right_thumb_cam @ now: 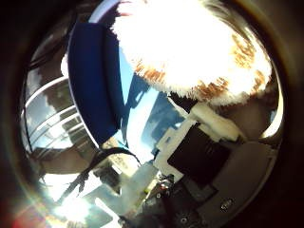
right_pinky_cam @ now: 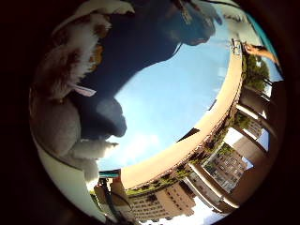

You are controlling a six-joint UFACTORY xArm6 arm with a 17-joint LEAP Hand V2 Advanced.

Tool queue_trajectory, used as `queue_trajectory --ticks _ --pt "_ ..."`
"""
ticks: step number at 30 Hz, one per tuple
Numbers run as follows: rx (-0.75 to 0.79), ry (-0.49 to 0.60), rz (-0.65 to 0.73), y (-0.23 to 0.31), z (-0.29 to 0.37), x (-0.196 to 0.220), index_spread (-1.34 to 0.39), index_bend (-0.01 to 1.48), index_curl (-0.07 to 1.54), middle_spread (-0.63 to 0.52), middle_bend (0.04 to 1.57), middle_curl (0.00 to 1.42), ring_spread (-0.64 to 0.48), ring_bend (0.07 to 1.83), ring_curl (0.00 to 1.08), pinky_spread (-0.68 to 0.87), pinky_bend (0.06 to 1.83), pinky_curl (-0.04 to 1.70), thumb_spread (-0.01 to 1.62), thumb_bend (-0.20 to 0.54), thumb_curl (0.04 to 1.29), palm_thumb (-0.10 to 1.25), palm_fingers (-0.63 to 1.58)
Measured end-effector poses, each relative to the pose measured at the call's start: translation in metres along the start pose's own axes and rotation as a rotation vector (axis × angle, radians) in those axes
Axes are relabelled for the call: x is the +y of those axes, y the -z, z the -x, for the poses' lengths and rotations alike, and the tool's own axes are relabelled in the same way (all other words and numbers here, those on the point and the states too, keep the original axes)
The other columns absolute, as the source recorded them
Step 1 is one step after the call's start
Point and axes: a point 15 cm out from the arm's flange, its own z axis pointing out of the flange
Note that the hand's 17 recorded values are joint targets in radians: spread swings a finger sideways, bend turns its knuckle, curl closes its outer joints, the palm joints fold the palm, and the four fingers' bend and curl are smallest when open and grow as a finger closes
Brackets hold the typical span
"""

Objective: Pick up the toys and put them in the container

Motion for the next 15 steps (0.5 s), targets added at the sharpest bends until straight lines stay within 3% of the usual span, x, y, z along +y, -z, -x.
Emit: queue_trajectory --ticks 1,4,8,15 --pt "-0.017 -0.010 -0.025 0.006 0.003 -0.002 -0.40 0.20 0.22 -0.20 0.86 0.68 0.03 1.21 0.65 0.34 0.90 0.23 1.06 -0.005 0.45 0.90 1.11" --pt "-0.076 -0.034 -0.118 0.034 0.009 -0.003 -0.50 0.25 0.22 -0.22 0.95 0.76 -0.01 1.25 0.70 0.32 1.15 0.32 1.05 0.000 0.49 0.96 1.13" --pt "-0.069 -0.033 -0.185 0.082 0.012 0.003 -0.62 0.35 0.23 -0.24 1.04 0.85 -0.06 1.29 0.75 0.26 1.39 0.43 1.05 0.004 0.55 1.03 1.09" --pt "-0.101 0.007 -0.169 0.171 0.038 0.033 -0.82 0.53 0.29 -0.26 1.12 0.98 -0.10 1.37 0.81 0.18 1.56 0.56 1.06 -0.013 0.62 1.04 0.97"
